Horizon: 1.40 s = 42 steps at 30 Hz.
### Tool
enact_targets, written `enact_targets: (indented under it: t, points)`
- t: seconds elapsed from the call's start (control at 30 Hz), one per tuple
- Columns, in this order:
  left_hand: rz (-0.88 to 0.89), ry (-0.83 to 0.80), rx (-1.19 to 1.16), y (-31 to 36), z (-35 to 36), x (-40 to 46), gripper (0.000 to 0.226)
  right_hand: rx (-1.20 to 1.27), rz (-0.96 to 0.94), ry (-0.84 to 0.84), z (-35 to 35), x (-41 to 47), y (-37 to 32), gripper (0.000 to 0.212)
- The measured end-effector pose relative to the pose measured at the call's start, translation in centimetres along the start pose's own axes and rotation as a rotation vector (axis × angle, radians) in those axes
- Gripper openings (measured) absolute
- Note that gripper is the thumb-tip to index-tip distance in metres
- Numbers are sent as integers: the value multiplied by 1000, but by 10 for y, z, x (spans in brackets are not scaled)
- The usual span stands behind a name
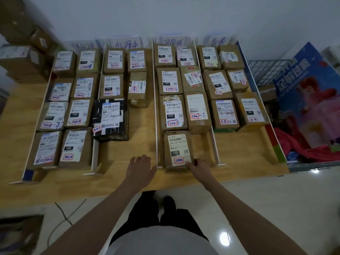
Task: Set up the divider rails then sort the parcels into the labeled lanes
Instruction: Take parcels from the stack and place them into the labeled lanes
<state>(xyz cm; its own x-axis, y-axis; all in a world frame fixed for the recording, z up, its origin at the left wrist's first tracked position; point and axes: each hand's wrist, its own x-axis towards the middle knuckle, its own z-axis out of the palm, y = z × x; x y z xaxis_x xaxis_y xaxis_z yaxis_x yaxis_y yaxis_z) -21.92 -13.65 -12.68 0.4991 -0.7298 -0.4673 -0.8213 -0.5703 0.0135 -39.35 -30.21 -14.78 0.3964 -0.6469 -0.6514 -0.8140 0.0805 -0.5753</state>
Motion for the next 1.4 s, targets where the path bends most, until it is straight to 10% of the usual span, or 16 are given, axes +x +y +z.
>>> enact_targets:
  t: [0.53,0.83,1.4]
  points:
    - [-14,-15,-10,-4,-7,3,52,-147,15,0,-1,13,-18,57]
    - [-46,139,31,-24,-86,13,55,-440,-392,215,-56,-9,-113,31]
    - [-255,453,-25,-166,-184,-59,51,-667,-852,382,5,-105,-287,51]
